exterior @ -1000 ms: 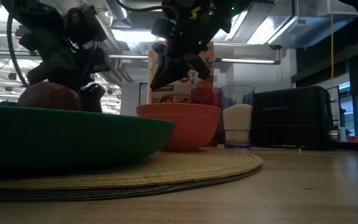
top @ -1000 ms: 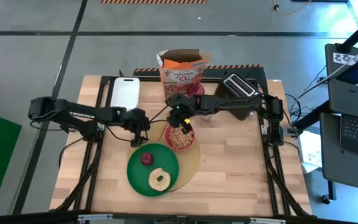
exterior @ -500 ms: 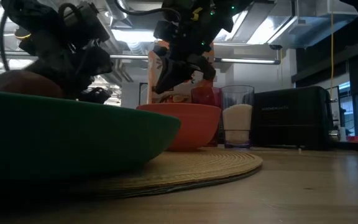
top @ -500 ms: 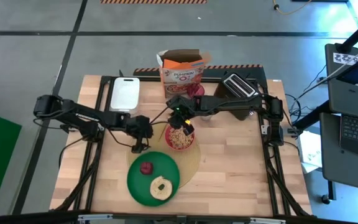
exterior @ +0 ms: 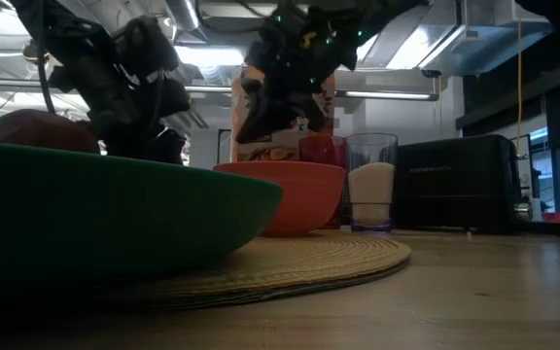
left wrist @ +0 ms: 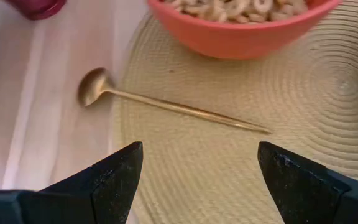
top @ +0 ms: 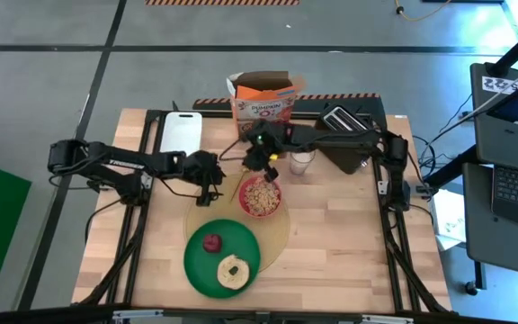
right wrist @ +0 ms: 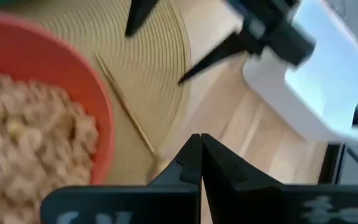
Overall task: Arrange a breakfast setting
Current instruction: Put the spoon on the brown table mat
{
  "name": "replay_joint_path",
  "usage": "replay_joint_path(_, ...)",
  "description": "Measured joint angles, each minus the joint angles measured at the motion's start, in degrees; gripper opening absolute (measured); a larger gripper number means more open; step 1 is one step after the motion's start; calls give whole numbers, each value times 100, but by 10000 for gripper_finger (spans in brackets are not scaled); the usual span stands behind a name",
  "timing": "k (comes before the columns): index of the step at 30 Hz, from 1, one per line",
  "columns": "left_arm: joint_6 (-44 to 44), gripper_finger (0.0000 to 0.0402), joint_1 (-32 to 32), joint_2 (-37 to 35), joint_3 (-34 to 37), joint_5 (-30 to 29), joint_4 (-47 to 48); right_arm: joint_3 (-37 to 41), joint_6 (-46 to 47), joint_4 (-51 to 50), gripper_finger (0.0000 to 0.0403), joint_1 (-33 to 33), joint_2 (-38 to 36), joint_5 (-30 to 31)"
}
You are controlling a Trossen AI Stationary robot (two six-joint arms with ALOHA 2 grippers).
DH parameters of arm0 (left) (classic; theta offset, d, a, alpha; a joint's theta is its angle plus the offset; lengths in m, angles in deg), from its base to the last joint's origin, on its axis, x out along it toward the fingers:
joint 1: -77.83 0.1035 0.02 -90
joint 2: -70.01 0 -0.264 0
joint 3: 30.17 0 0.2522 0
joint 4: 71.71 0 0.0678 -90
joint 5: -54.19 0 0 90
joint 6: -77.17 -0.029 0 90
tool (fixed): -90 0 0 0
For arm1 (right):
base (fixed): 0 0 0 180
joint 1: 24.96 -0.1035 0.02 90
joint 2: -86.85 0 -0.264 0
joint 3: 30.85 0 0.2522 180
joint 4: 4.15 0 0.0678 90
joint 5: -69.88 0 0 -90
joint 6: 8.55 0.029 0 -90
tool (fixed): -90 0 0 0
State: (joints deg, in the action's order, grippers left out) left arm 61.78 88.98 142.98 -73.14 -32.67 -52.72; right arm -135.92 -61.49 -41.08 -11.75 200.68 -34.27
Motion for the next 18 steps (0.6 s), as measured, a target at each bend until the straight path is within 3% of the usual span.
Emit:
replay_joint_path(7, -149, 301, 435, 258, 0, 601, 8, -2, -316, 18, 5, 354, 382, -108)
replay_joint_path(11, -163, 270, 403, 575, 0, 879, 349, 0, -453, 87, 5, 342, 538, -155)
replay_joint_path(18, -162, 209, 244, 697, -9, 863, 741, 0, -580, 223, 5, 334, 548, -366)
